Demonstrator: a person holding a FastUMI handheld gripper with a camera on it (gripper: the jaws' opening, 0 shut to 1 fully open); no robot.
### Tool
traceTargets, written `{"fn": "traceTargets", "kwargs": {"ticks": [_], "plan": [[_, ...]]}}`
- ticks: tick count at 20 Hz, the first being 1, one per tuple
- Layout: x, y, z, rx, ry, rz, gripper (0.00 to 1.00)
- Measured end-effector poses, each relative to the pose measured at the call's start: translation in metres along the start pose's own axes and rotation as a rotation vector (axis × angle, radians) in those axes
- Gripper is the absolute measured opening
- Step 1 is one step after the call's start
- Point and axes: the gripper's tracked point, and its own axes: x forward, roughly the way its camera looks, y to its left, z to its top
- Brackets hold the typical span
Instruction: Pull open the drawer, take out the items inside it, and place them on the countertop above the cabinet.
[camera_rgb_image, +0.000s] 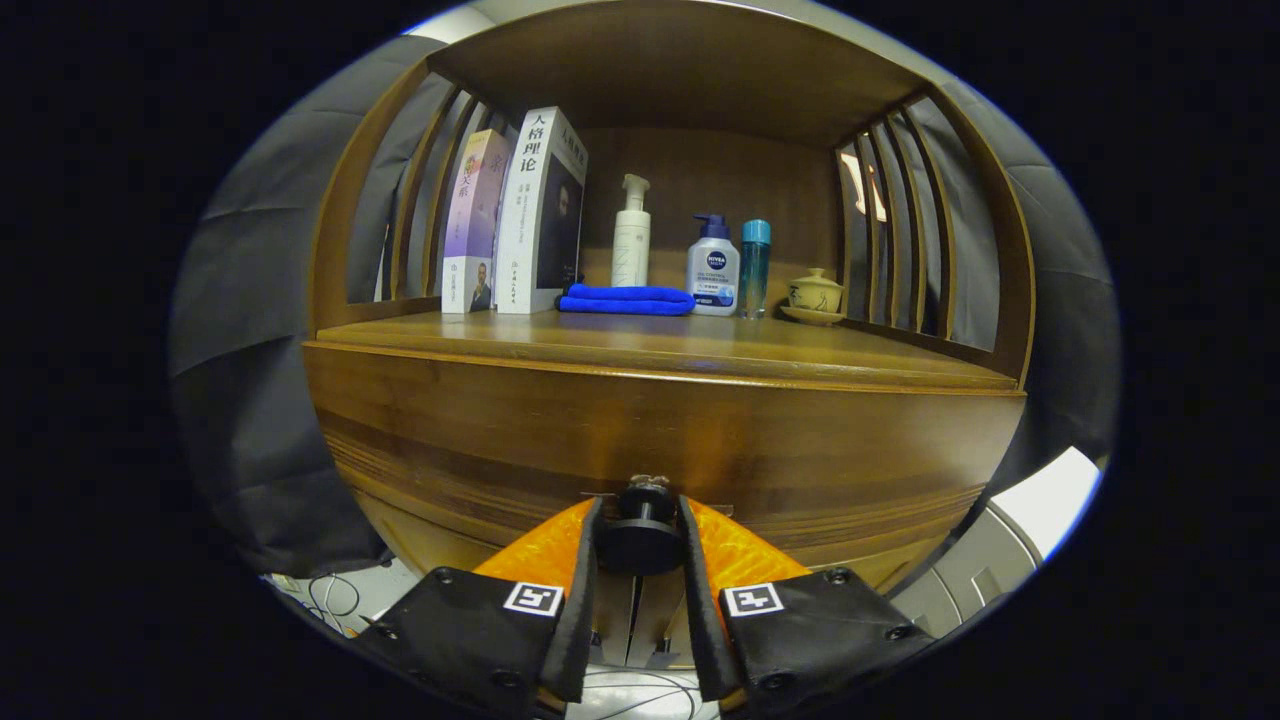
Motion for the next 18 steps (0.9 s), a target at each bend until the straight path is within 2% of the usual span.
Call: {"fn": "traceTargets", "kwargs": {"ticks": [1,2,3,9,18], "plan": [[-0.002,0.001,0.000,0.005,0.002,0.005,0.37],[-0.006,0.002,0.000,0.013,0.007,0.010,0.37],[-0.002,0.002,0.000,0.010,0.006,0.019,0.28],[-0.007,0.002,-0.003,0.002,0.023,0.020,0.28],[-0.051,0.002,-0.015,-0.010,0.021,0.034,0.28]]}}
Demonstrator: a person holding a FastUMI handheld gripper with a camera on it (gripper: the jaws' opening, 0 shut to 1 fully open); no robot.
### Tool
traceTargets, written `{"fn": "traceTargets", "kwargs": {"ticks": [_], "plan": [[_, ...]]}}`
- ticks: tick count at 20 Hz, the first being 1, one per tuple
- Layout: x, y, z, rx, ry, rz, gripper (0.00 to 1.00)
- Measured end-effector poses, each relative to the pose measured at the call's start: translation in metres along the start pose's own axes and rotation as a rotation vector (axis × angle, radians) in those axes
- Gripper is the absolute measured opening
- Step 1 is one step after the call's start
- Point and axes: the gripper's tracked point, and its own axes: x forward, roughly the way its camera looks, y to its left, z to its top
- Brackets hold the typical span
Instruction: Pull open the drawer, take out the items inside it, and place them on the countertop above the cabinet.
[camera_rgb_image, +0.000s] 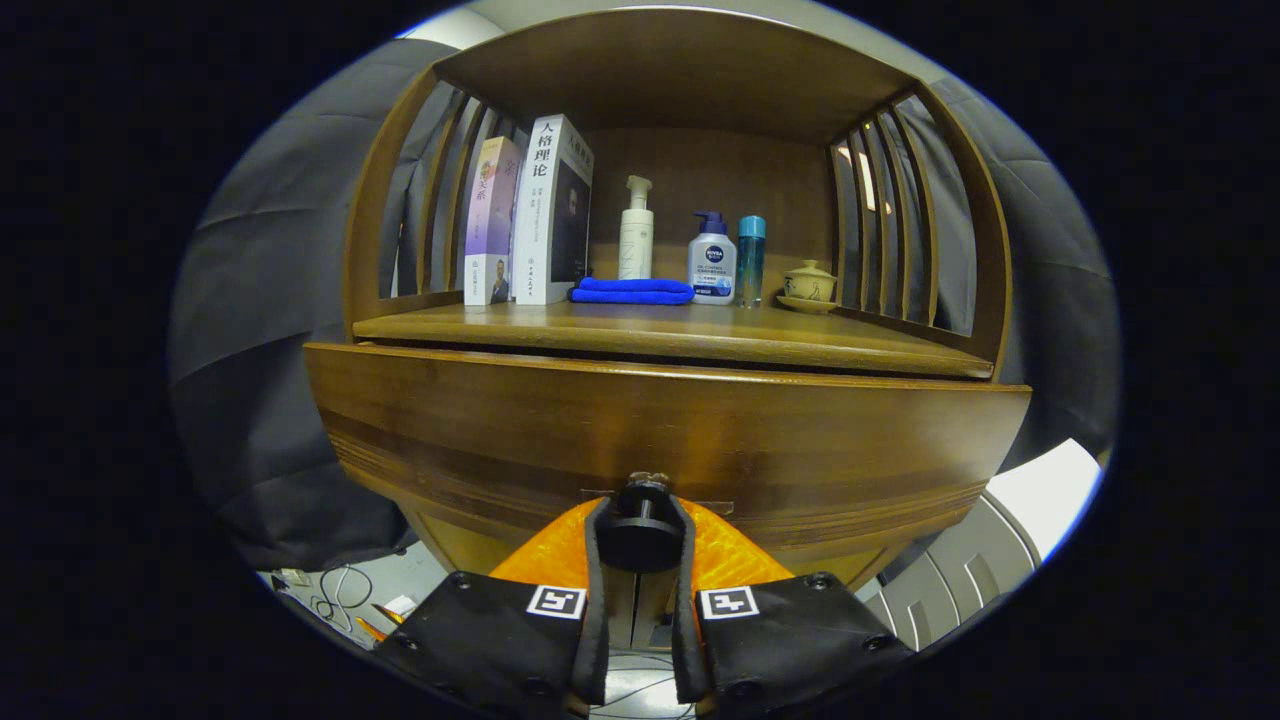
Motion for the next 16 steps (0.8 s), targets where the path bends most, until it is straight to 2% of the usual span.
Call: {"fn": "traceTargets", "kwargs": {"ticks": [16], "plan": [[-0.094,0.011,-0.037,-0.016,0.004,0.055,0.28]]}}
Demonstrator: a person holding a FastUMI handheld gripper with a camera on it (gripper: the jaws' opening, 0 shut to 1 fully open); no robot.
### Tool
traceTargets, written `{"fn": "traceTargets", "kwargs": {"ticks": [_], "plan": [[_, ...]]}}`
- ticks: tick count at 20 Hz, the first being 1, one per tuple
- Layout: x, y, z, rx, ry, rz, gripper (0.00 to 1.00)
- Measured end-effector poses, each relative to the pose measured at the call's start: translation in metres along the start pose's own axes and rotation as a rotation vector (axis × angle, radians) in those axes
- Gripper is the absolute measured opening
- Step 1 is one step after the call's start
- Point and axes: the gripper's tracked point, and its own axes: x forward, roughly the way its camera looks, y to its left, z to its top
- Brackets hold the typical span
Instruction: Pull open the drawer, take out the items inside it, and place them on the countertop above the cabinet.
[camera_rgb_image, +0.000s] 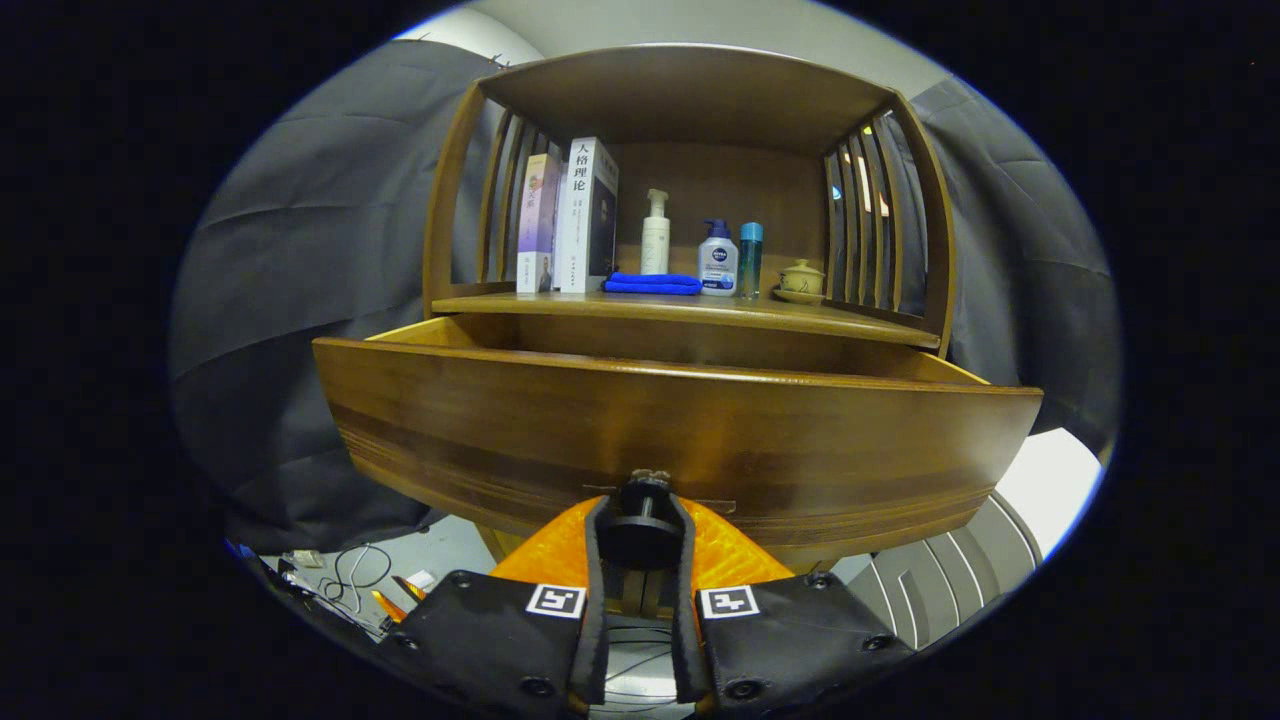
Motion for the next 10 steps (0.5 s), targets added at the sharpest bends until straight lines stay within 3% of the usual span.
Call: {"fn": "traceTargets", "kwargs": {"ticks": [10], "plan": [[-0.048,0.006,-0.018,-0.018,0.013,0.060,0.28]]}}
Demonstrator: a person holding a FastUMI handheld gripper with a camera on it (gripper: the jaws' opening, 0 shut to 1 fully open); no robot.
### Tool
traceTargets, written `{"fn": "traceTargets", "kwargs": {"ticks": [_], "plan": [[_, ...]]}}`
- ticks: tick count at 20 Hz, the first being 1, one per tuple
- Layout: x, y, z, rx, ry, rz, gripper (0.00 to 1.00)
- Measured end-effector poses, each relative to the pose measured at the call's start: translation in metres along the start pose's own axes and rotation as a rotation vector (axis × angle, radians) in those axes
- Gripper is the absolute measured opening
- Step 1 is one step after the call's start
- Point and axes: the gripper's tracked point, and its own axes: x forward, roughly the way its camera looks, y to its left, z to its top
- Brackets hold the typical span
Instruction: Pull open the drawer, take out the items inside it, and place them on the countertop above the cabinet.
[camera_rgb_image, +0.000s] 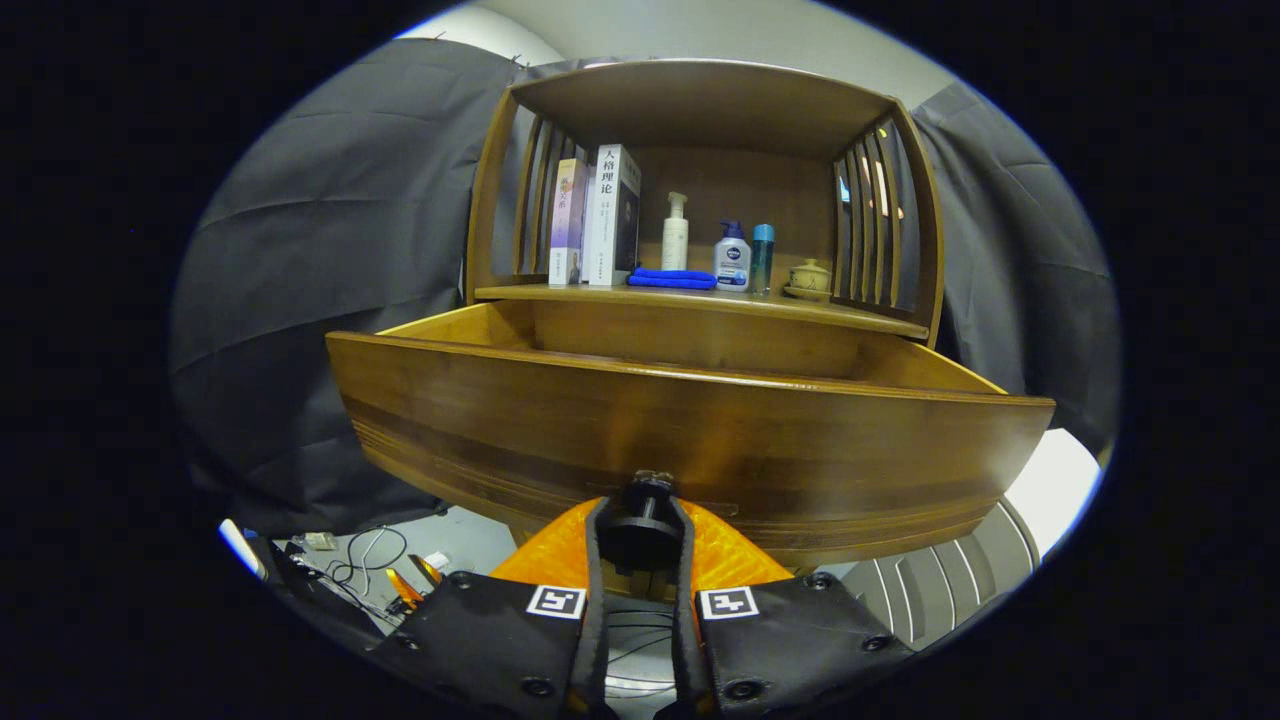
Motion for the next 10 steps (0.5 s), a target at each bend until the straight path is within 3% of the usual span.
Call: {"fn": "traceTargets", "kwargs": {"ticks": [9,10], "plan": [[-0.0123,0.0046,-0.0021,-0.012,0.011,0.030,0.28],[-0.0115,0.0057,-0.0035,-0.015,0.015,0.038,0.31]]}}
